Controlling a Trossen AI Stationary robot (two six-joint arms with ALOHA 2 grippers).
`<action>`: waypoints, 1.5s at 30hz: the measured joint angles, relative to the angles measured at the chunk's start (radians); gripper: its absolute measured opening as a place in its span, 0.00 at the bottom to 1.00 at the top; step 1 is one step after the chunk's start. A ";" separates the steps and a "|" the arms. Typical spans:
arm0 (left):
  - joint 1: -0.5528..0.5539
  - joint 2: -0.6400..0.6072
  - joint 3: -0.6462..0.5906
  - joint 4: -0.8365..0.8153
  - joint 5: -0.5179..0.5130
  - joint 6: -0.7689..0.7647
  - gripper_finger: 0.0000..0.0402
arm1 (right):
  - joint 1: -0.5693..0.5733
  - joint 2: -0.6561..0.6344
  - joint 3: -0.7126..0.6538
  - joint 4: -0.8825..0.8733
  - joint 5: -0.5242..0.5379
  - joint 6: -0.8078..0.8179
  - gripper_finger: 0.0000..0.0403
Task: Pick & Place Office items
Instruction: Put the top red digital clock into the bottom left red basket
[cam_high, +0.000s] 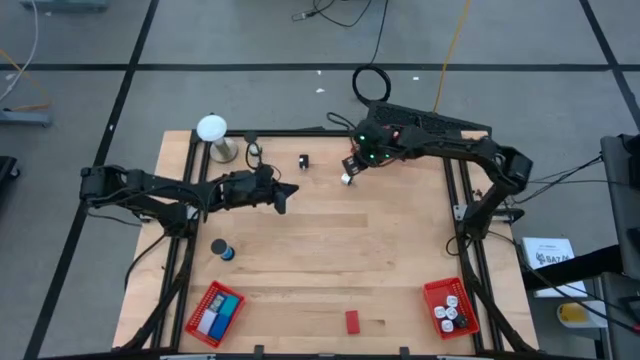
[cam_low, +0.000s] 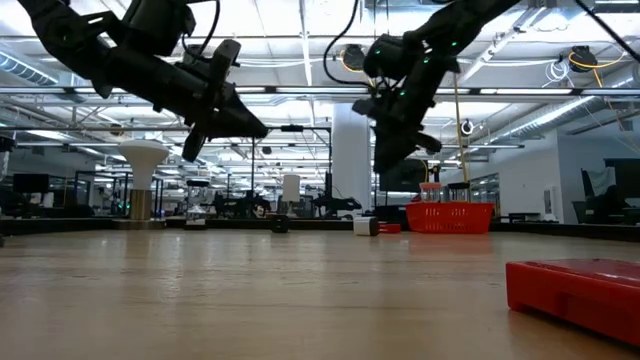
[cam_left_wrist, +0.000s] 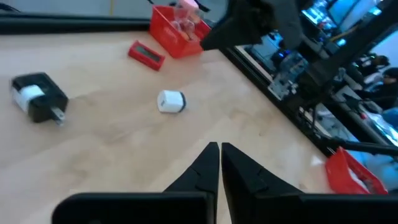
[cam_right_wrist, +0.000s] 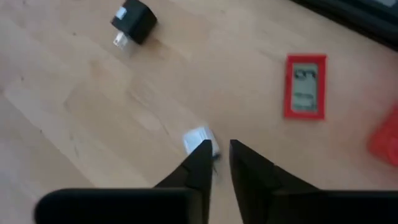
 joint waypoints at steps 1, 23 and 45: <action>0.000 0.000 -0.001 0.001 0.013 -0.001 0.04 | -0.006 0.021 0.021 -0.008 0.000 -0.007 0.12; -0.015 0.000 -0.003 -0.042 0.041 0.051 0.02 | 0.011 0.226 0.246 -0.240 0.066 -0.090 0.54; -0.088 0.000 -0.003 -0.049 -0.010 0.035 0.03 | -0.141 0.331 0.246 -0.064 0.081 -0.197 0.65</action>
